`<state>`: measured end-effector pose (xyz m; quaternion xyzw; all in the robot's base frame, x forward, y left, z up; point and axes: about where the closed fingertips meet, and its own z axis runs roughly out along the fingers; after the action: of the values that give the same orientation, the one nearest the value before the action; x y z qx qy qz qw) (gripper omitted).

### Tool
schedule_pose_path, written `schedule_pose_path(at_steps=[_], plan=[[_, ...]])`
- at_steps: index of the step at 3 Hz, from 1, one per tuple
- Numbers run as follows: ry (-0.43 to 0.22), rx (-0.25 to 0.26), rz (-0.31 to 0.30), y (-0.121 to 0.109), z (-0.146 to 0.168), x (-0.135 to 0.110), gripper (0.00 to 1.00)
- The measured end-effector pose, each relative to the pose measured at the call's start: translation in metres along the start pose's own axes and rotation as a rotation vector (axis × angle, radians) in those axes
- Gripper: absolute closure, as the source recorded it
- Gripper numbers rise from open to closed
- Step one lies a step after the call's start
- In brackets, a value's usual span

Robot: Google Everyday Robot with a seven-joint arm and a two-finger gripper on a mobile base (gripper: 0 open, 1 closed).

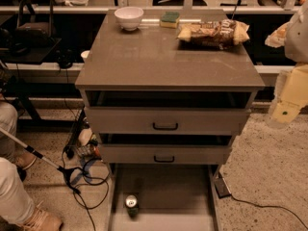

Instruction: Pick green can from bottom drawer and place on counter

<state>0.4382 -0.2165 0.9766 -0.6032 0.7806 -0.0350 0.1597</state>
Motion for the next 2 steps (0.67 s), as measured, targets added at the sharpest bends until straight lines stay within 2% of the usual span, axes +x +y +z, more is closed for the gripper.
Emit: schedule_pose_path(at_steps=[2], plan=[[-0.014,-0.008,-0.001,0.0,0.0019,-0.0018,0.0]])
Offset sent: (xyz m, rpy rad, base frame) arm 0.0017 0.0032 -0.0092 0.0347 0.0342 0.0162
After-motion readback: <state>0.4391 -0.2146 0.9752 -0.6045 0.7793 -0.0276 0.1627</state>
